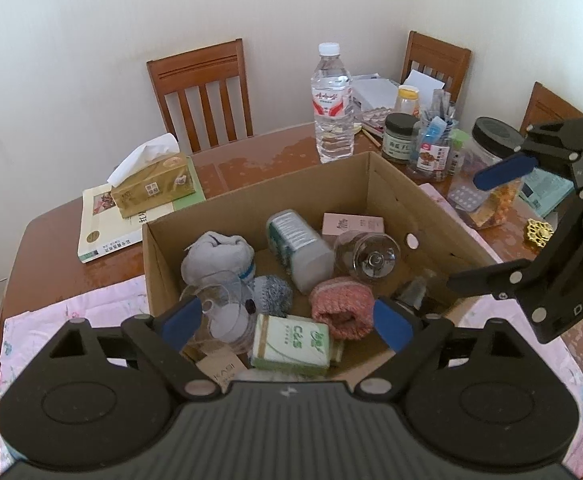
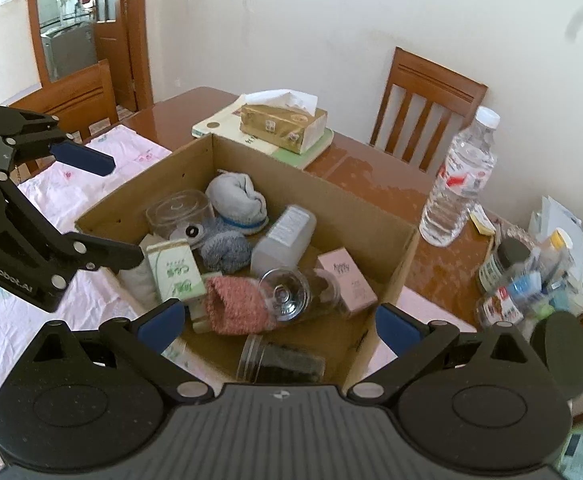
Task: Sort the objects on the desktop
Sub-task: 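Withdraw both grippers and move the left gripper to the light-blue toy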
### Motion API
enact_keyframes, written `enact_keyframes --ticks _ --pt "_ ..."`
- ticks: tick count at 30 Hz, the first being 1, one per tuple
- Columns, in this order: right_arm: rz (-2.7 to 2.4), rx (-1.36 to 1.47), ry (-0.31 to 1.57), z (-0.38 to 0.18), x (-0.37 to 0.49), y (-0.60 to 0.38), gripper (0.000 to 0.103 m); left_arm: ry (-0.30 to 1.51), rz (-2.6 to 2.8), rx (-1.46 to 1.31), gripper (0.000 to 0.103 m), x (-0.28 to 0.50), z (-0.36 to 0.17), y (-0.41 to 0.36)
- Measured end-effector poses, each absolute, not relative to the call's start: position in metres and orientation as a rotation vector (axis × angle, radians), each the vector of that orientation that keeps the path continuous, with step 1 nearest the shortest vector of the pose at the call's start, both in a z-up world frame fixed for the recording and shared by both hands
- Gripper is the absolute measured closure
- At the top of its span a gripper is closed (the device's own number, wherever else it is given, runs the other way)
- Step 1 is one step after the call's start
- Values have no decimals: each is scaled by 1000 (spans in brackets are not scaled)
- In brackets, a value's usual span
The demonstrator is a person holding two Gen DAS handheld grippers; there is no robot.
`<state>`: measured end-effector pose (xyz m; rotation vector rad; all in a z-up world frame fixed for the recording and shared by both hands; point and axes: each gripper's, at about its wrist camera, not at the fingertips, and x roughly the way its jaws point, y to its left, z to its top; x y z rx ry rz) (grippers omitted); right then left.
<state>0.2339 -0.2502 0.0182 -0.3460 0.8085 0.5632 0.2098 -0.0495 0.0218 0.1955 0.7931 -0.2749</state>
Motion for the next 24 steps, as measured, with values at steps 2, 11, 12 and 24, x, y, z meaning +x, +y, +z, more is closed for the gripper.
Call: enact_keyframes --ticks 2,11,12,24 --pt "544 -339 817 17 224 -254 0 785 -283 186 10 202 23 -50" --pt "450 -261 859 3 177 -278 0 768 -323 171 9 168 17 -60" --pt "440 -249 864 0 172 -280 0 770 -329 164 9 164 15 -61" --pt "255 -119 914 -37 122 -305 0 821 -405 128 9 131 -17 -89"
